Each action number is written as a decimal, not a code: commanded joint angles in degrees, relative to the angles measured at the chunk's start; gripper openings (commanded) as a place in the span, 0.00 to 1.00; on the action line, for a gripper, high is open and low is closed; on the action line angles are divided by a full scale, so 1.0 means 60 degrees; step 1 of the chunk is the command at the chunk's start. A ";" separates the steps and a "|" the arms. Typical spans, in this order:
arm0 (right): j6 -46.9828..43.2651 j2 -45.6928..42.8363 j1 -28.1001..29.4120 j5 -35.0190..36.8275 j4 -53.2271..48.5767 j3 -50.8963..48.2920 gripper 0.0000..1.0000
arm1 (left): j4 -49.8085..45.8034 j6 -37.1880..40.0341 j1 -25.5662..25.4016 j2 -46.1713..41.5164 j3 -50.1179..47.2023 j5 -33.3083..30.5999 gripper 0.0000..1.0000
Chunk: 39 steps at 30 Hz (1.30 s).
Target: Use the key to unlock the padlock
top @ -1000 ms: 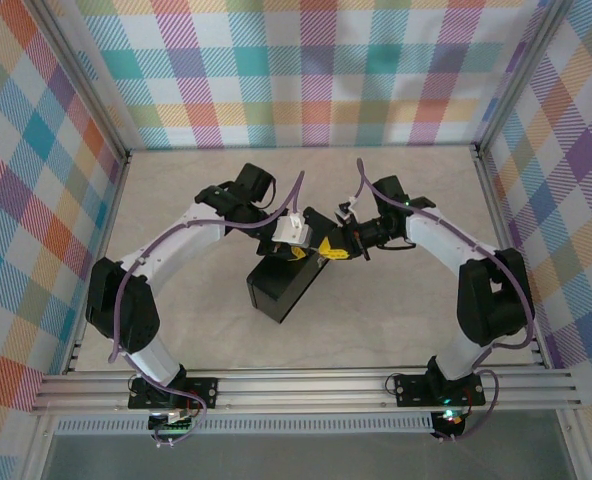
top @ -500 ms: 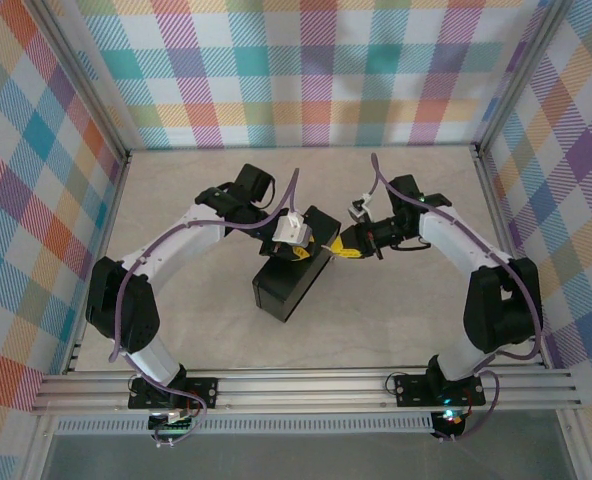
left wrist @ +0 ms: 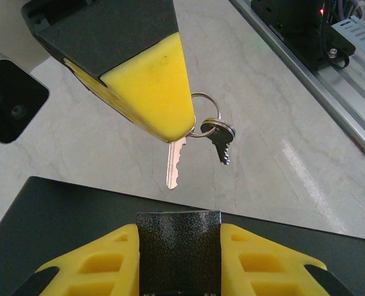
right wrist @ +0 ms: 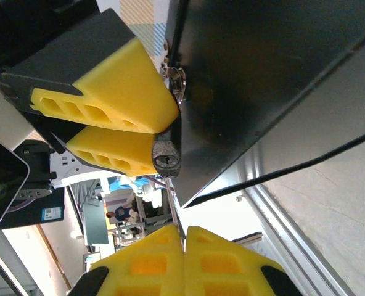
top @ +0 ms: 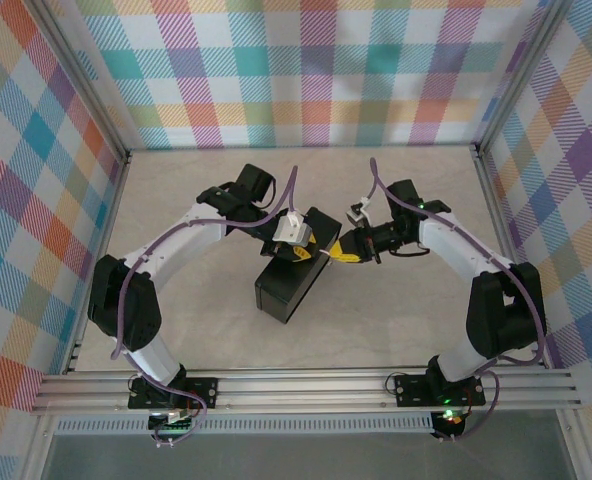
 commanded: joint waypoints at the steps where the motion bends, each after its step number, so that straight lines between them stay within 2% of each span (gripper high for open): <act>1: 0.0082 -0.0070 0.0053 -0.0434 0.0426 -0.0043 0.04 | 0.0030 0.0282 0.0048 -0.0126 0.0582 0.0885 0.18; 25: -0.0014 0.0296 0.0367 -0.0262 0.0446 0.0130 0.04 | -0.0129 0.0359 -0.0025 -0.0087 0.0734 0.0912 0.17; 39: -0.0264 0.0383 0.0564 0.0099 0.0090 0.0632 0.04 | -0.0770 0.0711 -0.0247 0.0146 0.1092 0.0916 0.17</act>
